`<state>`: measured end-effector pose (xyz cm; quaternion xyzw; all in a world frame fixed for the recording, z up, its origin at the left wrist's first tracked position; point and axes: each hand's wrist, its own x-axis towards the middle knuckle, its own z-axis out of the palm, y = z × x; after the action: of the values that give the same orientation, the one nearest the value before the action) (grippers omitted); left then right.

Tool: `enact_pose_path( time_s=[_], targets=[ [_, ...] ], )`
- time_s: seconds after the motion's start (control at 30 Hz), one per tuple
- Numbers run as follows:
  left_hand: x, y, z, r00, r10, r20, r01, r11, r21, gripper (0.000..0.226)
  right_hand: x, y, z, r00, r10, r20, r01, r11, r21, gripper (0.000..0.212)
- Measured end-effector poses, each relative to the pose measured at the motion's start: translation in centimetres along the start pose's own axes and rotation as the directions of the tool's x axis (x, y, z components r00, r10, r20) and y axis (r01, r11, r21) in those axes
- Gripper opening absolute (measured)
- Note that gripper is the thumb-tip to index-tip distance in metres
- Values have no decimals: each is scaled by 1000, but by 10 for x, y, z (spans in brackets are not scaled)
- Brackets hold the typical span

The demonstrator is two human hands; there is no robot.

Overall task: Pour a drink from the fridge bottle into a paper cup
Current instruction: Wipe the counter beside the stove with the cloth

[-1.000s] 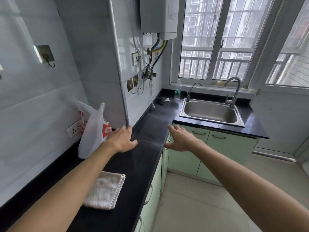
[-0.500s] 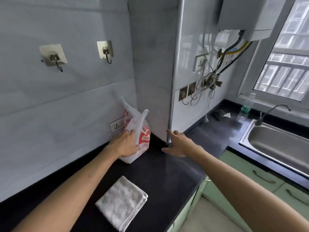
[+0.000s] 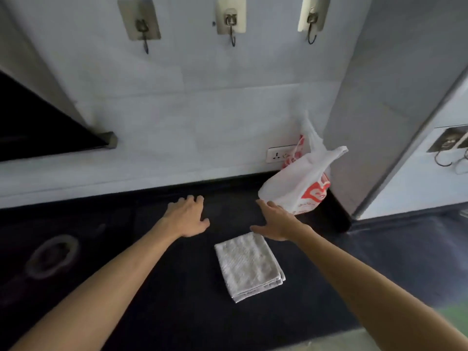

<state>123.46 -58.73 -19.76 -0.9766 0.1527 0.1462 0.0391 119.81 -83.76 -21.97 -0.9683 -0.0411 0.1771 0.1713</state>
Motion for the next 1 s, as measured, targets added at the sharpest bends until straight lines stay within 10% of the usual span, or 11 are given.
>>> enact_pose_path(
  time_s=[0.67, 1.0],
  targets=[
    [-57, -72, 159, 954, -192, 231, 234, 957, -170, 76, 31, -32, 129, 985, 96, 146, -117, 983, 143, 78],
    [-88, -52, 242, 874, -467, 136, 486, 838, -247, 87, 24, -11, 193, 970, 218, -107, -223, 974, -38, 77]
  ],
)
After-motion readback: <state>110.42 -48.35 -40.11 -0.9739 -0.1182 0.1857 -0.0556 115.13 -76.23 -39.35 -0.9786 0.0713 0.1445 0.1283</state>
